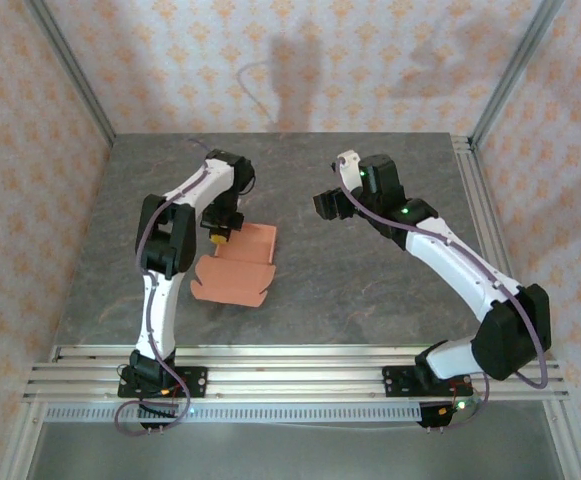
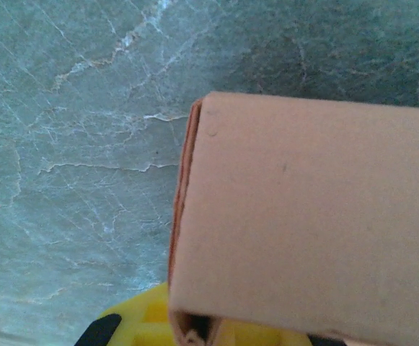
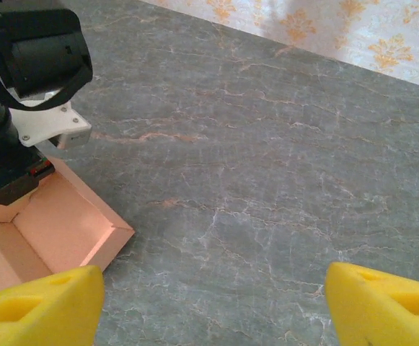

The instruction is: Fold the paper box

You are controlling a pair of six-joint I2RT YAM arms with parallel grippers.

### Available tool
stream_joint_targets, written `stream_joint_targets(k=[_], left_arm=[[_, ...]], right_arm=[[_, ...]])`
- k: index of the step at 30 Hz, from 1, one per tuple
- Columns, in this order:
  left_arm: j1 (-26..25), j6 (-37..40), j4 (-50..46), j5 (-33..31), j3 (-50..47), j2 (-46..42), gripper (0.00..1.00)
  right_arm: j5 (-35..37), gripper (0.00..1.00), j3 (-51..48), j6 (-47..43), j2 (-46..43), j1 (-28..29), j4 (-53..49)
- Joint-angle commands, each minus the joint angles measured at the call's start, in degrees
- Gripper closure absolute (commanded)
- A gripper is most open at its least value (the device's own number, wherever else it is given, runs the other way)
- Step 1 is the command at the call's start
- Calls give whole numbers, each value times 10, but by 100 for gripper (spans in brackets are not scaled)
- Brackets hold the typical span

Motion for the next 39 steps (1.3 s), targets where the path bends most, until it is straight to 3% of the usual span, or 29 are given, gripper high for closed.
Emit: stream_joint_targets(k=[1, 7, 16, 20, 39], left_arm=[[-13, -3, -60, -53, 40, 10, 92], [-22, -8, -62, -39, 64, 2, 73], [-24, -11, -57, -51, 59, -17, 68], [-21, -13, -44, -64, 49, -16, 79], [-18, -8, -23, -79, 64, 46, 100]], right_arm=[[13, 20, 0, -15, 2, -5, -5], [9, 20, -3, -16, 4, -12, -6], [1, 20, 3, -10, 11, -12, -3], [-1, 20, 2, -8, 13, -12, -2], [0, 20, -3, -2, 15, -12, 1]])
